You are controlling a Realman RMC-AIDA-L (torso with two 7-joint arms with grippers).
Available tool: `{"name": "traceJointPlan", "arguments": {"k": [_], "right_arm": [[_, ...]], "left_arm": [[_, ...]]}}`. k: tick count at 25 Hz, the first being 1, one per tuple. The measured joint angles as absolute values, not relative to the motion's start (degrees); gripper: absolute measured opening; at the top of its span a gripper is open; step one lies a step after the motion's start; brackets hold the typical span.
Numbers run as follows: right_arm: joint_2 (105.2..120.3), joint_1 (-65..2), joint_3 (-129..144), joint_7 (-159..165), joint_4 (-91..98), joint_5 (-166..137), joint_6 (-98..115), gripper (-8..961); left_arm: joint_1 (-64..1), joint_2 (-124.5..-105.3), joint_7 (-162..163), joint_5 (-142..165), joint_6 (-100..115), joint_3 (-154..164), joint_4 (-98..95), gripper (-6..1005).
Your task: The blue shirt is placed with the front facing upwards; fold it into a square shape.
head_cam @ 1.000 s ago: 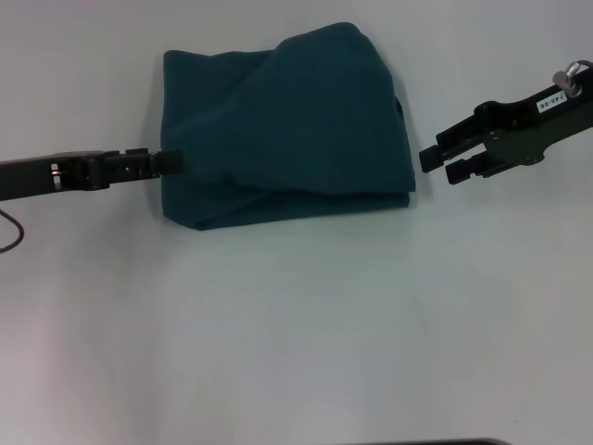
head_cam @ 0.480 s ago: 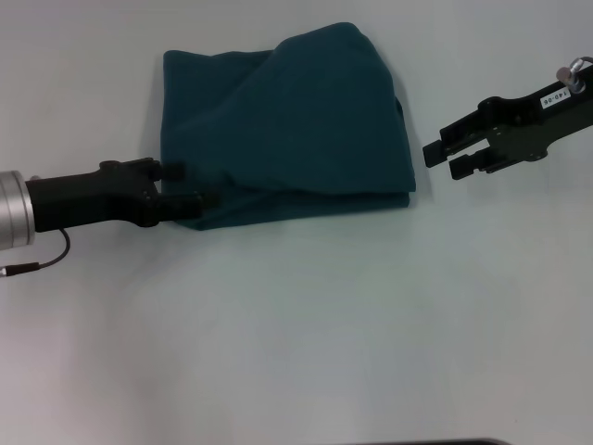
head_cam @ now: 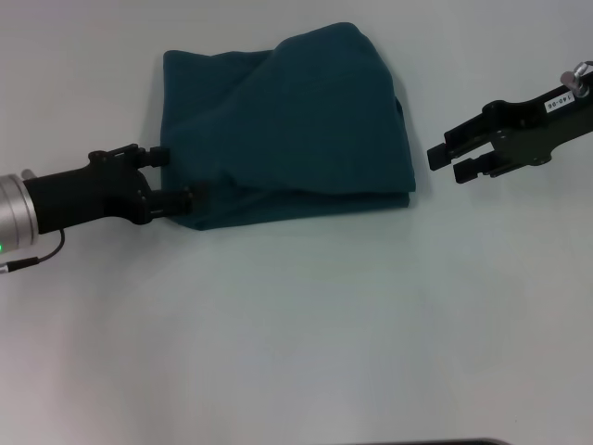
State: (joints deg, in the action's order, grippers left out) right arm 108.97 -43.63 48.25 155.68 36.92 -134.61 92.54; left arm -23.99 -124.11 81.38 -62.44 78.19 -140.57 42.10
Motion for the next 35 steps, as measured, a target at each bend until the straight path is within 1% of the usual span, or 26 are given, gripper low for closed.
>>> {"name": "traceJointPlan", "arguments": {"k": [14, 22, 24, 29, 35], "right_arm": [[108.89, -43.8, 47.9, 155.8, 36.4, -134.3, 92.7, 610], [108.89, -43.9, 47.5, 155.7, 36.5, -134.3, 92.9, 615], [108.79, -43.9, 47.0, 155.2, 36.8, -134.3, 93.1, 616], [108.25, -43.6, 45.4, 152.6, 37.1, -134.2, 93.0, 619], [107.94, -43.5, 44.5, 150.0, 37.1, -134.2, 92.6, 622]], "left_arm": [[-21.3, -124.19, 68.3, -68.1, 76.7, -140.5, 37.5, 842], [-21.1, -124.03, 72.2, -69.1, 78.5, -141.4, 37.6, 842], [-21.2, -123.46, 79.5, -70.5, 82.5, -143.4, 38.9, 842], [-23.3, -120.6, 108.2, -71.4, 95.7, -146.0, 43.9, 842], [-26.3, -118.84, 134.1, -70.2, 96.7, -145.2, 43.9, 841]]}}
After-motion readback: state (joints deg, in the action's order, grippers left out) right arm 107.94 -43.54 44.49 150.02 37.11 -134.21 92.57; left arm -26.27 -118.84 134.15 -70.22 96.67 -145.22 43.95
